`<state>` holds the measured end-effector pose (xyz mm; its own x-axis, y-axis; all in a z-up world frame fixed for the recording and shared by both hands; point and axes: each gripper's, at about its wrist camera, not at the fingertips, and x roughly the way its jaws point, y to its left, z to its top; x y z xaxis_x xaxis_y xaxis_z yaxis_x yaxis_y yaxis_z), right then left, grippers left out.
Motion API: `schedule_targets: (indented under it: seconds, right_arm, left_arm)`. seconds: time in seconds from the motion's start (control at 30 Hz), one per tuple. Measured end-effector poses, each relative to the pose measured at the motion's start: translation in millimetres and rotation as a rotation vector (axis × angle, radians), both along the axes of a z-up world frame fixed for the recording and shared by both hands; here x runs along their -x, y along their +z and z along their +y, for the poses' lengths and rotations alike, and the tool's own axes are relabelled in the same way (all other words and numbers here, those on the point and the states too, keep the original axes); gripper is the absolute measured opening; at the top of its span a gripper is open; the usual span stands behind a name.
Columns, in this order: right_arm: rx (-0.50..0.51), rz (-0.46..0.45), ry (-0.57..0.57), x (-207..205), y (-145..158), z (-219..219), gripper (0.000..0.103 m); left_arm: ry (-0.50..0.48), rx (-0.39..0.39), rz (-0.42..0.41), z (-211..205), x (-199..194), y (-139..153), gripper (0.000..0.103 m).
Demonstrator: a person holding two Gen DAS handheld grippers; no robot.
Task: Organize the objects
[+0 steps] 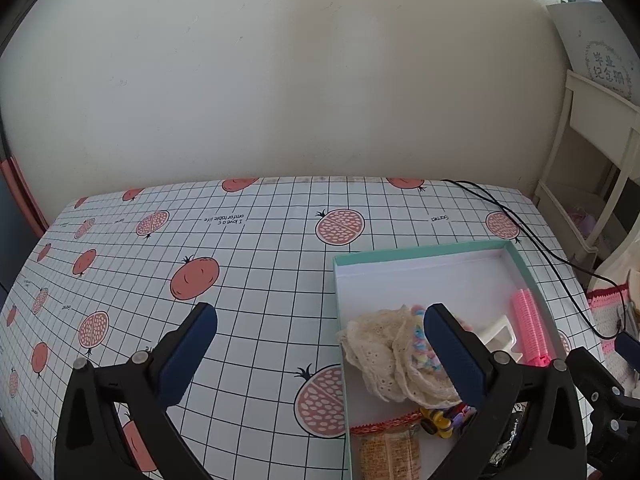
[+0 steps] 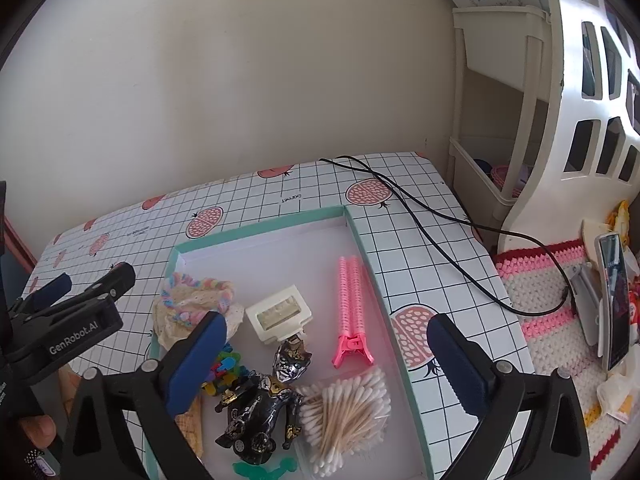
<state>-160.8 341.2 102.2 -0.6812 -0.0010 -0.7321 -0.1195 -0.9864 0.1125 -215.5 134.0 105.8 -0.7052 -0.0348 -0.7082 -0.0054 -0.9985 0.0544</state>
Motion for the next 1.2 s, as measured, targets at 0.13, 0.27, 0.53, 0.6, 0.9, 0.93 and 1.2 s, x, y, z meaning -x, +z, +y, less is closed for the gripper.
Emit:
schedule_targets:
  seconds: [0.13,0.27,0.53,0.6,0.9,0.93,1.2]
  right_arm:
    - [-0.001,-0.005,0.001,0.7,-1.4,-0.3,0.103]
    - [0.000,-0.009,0.002,1.8,-2.6,-0.4,0.103]
    - [0.003,-0.017,0.008,2.1,-4.0,-2.8,0.103]
    - [0.002,-0.018,0.007,1.4,-3.9,-3.2,0.103]
    - [0.017,-0.043,0.011,-9.0,0.7,-5.3,0.103]
    - [0.015,-0.042,0.014,-11.3,2.0,-6.3,0.103]
    - [0.023,-0.047,0.020,-39.9,6.7,-13.7,0.103]
  left_arm:
    - [0.005,0.005,-0.003,-0.5,1.1,-2.4,0.103]
    - [0.007,0.002,-0.002,-1.8,1.4,-2.5,0.103]
    - [0.003,-0.001,-0.002,-2.8,1.1,-1.4,0.103]
    - [-0.003,-0.006,-0.003,-2.5,0.6,-0.3,0.103]
    - [-0.018,0.000,-0.035,-4.9,-0.5,0.5,0.103]
    - [-0.017,0.007,-0.037,-6.0,-1.3,1.5,0.103]
    - [-0.024,0.019,-0.060,-18.9,-18.4,17.3,0.103]
